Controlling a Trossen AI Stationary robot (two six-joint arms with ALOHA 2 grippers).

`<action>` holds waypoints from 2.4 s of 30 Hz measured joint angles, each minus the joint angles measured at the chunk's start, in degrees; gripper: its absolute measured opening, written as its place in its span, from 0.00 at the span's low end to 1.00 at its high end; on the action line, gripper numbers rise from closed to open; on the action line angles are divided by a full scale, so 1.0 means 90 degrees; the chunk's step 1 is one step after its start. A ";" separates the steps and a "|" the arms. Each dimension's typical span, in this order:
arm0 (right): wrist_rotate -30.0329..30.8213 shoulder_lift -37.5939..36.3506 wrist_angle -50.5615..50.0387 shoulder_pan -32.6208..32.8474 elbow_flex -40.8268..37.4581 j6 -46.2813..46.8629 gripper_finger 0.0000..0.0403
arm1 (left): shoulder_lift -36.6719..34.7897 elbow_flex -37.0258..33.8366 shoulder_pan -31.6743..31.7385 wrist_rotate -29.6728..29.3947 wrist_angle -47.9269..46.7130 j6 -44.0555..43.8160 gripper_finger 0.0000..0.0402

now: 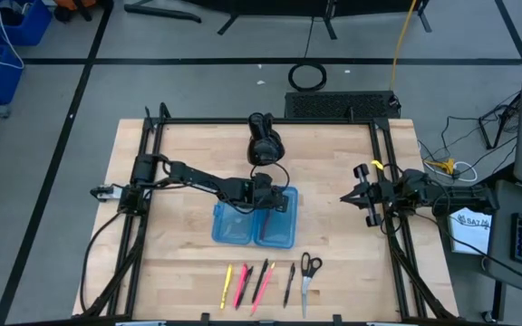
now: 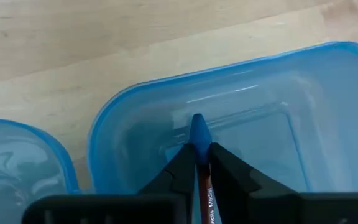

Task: Pick & place school supplies into a supply box
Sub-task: Put the red pencil into the blue supply box, then put the black scissors into the blue supply box

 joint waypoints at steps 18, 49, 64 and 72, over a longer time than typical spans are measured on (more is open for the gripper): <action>-0.0007 0.0001 -0.0028 0.0000 0.0000 0.0064 0.00 | -0.0082 0.0828 -0.0121 -0.0424 -0.0985 0.0382 0.13; -0.0015 0.0001 0.0090 0.0000 -0.0001 0.0222 0.00 | -0.0075 0.0821 -0.0330 -0.0383 -0.1792 -0.0198 0.41; -0.0014 -0.0002 0.0220 0.0000 -0.0002 0.0200 0.00 | -0.0097 0.1215 -0.0592 -0.0151 -0.0826 0.2271 0.23; -0.0012 -0.0002 0.0264 0.0000 -0.0002 0.0173 0.00 | -0.0012 0.1297 -0.0725 0.0180 -0.1349 0.4497 0.01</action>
